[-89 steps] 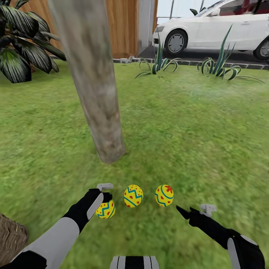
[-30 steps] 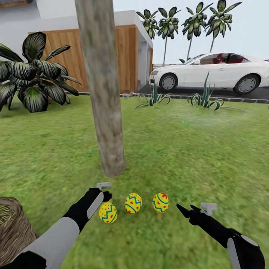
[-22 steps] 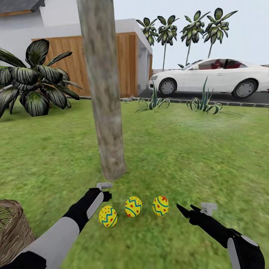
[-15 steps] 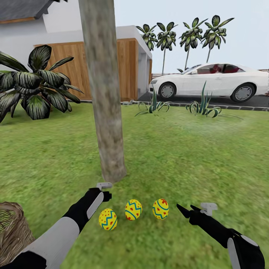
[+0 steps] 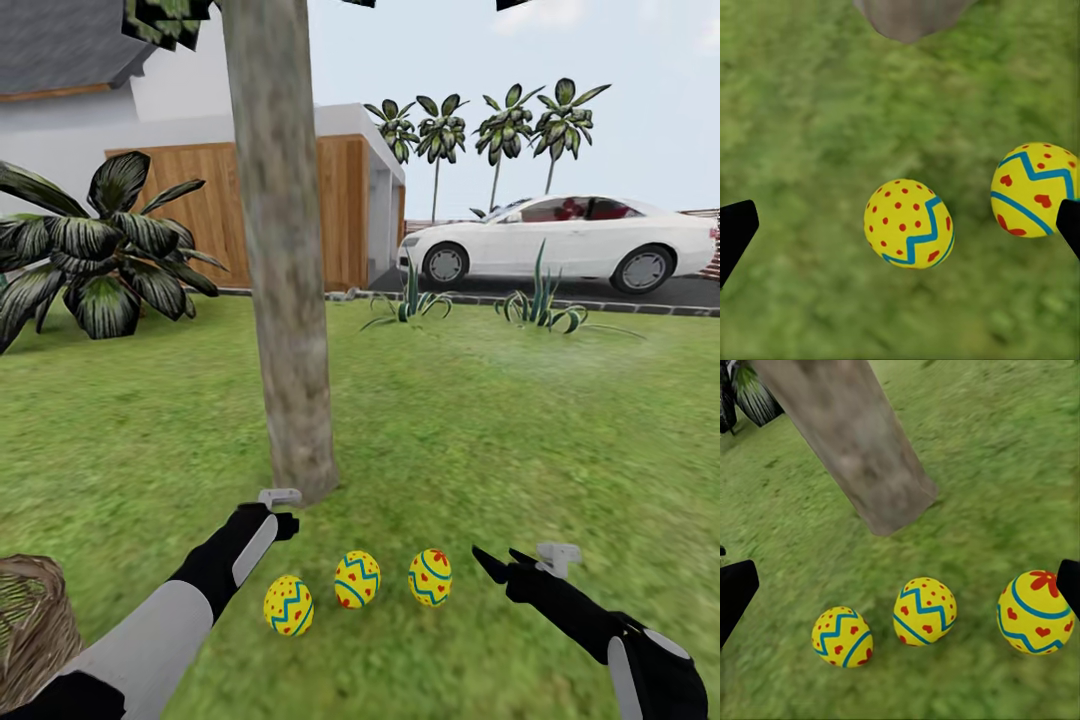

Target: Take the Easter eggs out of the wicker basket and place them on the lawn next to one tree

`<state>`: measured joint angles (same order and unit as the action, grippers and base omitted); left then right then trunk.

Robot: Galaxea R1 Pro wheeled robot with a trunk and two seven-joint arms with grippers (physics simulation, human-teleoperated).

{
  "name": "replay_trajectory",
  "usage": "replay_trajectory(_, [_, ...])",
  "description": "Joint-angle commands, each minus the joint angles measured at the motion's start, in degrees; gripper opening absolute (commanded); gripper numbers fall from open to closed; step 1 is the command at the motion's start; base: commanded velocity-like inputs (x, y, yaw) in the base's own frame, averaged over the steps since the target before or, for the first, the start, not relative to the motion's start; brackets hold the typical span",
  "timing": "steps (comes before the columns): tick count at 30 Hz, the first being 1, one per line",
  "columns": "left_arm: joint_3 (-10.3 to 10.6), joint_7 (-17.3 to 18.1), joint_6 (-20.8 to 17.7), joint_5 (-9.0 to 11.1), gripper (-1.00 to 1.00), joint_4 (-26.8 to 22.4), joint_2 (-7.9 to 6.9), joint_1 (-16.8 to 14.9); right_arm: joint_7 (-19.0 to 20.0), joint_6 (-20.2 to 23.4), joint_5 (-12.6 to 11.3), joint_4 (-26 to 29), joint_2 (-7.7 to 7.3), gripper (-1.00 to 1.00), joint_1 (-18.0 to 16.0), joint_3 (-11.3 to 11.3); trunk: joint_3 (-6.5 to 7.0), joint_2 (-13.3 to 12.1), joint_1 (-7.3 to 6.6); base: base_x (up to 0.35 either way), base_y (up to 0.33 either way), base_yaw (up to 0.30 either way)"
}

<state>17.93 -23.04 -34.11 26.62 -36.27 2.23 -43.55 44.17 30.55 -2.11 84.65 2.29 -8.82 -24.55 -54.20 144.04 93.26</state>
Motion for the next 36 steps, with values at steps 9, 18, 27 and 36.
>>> replay_trajectory(9, [0.27,-0.63,-0.11,0.56,1.0,0.2,-0.03,-0.04,0.17,0.48,-0.11,-0.57,0.01,1.0,-0.05,-0.14,1.94,-0.1,-0.24,0.0,0.0,0.0])
replay_trajectory(18, [0.27,-0.61,-0.15,0.62,1.0,0.19,-0.03,-0.04,0.13,0.48,-0.01,-0.81,0.0,1.0,-0.05,-0.14,3.93,-0.22,-0.47,0.0,0.0,0.0])
replay_trajectory(27, [0.27,-0.62,-0.11,0.56,1.0,0.24,-0.03,-0.04,0.13,0.48,0.0,-0.8,-0.01,1.0,-0.05,-0.14,5.93,-0.34,-0.71,0.0,0.0,0.0])
replay_trajectory(36, [0.27,-0.68,-0.14,0.49,1.0,0.24,-0.03,-0.04,0.13,0.48,0.0,-0.8,-0.01,1.0,-0.05,-0.14,7.92,-0.46,-0.94,0.0,0.0,0.0])
